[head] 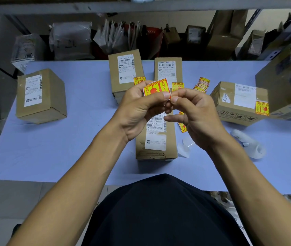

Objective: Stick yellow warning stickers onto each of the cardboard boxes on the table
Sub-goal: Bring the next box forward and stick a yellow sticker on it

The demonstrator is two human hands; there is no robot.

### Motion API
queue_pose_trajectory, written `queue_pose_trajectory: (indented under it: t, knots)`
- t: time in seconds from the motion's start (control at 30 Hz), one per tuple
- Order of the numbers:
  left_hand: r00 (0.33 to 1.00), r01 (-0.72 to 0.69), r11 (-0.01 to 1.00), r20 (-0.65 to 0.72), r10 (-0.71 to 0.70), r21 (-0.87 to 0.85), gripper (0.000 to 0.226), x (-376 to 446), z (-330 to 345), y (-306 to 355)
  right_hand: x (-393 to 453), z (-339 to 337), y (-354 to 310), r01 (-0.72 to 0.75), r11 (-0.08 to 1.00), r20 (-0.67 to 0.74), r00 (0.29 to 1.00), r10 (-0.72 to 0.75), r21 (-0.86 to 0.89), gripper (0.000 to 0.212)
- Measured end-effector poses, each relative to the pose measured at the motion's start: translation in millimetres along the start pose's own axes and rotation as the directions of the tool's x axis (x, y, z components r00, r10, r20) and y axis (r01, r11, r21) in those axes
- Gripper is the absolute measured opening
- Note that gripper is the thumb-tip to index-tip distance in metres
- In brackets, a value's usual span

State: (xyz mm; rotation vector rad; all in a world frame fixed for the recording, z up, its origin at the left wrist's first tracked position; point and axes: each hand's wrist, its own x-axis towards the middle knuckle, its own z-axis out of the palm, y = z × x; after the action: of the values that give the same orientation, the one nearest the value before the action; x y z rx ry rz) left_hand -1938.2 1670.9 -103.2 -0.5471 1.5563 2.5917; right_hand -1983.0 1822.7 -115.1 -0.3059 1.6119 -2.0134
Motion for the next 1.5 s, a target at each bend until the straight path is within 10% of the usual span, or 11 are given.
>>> queue_pose_trajectory:
  t: [0.33,0.5,0.97,1.2,1.5]
  knots:
    - [0.959,-0.104,0.950,-0.222,0.174,0.293,0.060,-0.6,2.3,-9.2,-0.4,0.1,0.5,0.046,0.998,-0.095,0.994,-0.050,-0.038,0.013]
    - [0.863,-0.329,0.703,-0.100,0.495,0.631,0.016,-2.3,0.2,-18.1,-0.7,-0.8,4.2,0.071,0.991,-0.122,0.989,-0.084,-0.112,0.015]
    - [0.923,-0.331,0.844,-0.042,0.383,0.422,0.007,0.2,6.8,-32.9,1.9,-10.0,13.9,0.151,0.940,-0.098,0.977,-0.189,-0.306,0.011]
    - [0.935,0.123,0.991,-0.343,-0.096,0.058,0.014,23.3,6.9,-62.1,8.8,-37.7,55.6,-0.184,0.971,-0.355,0.927,0.121,-0.151,0.016]
    - [0.869,0.189,0.979,-0.477,-0.129,0.081,0.015,22.1,-17.7,-88.2,-18.4,-107.9,137.7,-0.616,0.720,-0.557,0.736,0.384,-0.319,0.019]
